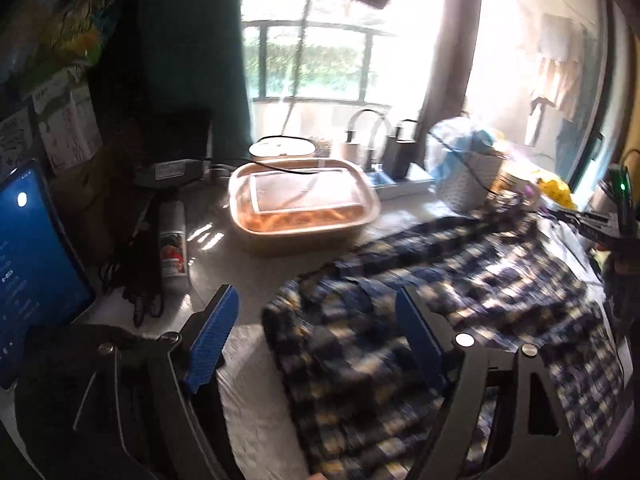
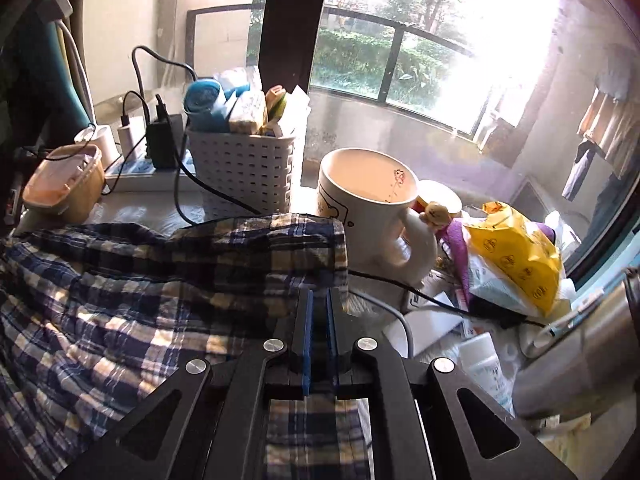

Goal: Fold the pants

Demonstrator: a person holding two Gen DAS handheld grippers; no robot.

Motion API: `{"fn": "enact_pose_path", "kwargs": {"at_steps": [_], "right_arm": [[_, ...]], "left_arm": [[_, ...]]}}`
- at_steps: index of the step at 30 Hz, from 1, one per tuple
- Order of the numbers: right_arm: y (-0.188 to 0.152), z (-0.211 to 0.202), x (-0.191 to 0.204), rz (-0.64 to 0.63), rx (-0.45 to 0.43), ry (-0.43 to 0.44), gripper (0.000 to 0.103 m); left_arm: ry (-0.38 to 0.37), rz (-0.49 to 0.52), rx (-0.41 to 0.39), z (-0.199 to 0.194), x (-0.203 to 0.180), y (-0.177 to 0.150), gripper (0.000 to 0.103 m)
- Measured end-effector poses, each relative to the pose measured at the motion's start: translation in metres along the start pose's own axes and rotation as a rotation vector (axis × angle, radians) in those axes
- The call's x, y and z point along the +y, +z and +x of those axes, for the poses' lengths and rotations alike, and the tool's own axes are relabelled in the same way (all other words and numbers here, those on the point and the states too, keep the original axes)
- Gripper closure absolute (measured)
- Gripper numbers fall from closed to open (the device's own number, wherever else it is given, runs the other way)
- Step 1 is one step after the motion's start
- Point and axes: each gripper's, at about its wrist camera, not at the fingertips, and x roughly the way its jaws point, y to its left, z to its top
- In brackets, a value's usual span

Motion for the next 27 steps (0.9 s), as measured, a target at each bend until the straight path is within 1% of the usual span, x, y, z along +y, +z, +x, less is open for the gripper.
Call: {"fn": "enact_pose_path", "kwargs": {"at_steps": [2, 3, 4, 5, 6, 7, 8, 13, 17, 21, 24, 25, 27], "right_arm": [[-0.011, -0.026, 0.002, 0.039, -0.022, -0.002, 0.095], [-0.018, -0.039, 0.005, 0.058, -0.030, 0.000, 0.094], [-0.023, -0.048, 0.006, 0.071, -0.037, 0.006, 0.089], [-0.031, -0.062, 0.009, 0.083, -0.050, 0.014, 0.071], [-0.036, -0.073, 0.011, 0.092, -0.061, 0.015, 0.048], [-0.042, -0.082, 0.015, 0.102, -0.067, 0.025, 0.000], [-0.050, -0.092, 0.018, 0.109, -0.081, 0.045, 0.000], [-0.087, -0.133, 0.029, 0.129, -0.105, 0.051, 0.000], [-0.111, -0.159, 0.039, 0.137, -0.119, 0.012, 0.000], [-0.135, -0.190, 0.044, 0.158, -0.150, -0.020, 0.000], [-0.150, -0.207, 0.050, 0.172, -0.156, -0.071, 0.000], [-0.155, -0.212, 0.051, 0.182, -0.157, -0.075, 0.000], [-0.162, -0.219, 0.053, 0.195, -0.152, -0.055, 0.000]], "left_arm": [[-0.017, 0.030, -0.008, -0.011, -0.020, -0.011, 0.001], [-0.030, 0.047, -0.011, -0.016, -0.029, -0.017, 0.000], [-0.038, 0.062, -0.024, -0.022, -0.039, -0.022, 0.000], [-0.039, 0.070, -0.028, -0.025, -0.045, -0.026, 0.000], [-0.046, 0.075, -0.029, -0.029, -0.052, -0.030, 0.000], [-0.064, 0.068, -0.033, -0.034, -0.058, -0.035, 0.000], [-0.081, 0.061, -0.030, -0.038, -0.063, -0.039, 0.000], [-0.102, 0.058, -0.012, -0.053, -0.071, -0.060, 0.000], [-0.108, 0.033, -0.014, -0.069, -0.072, -0.078, 0.000], [-0.118, -0.007, -0.056, -0.086, -0.072, -0.097, 0.000], [-0.128, 0.001, -0.085, -0.098, -0.077, -0.108, 0.000], [-0.129, 0.006, -0.088, -0.102, -0.079, -0.111, 0.000], [-0.123, 0.007, -0.091, -0.106, -0.082, -0.117, 0.000]]}}
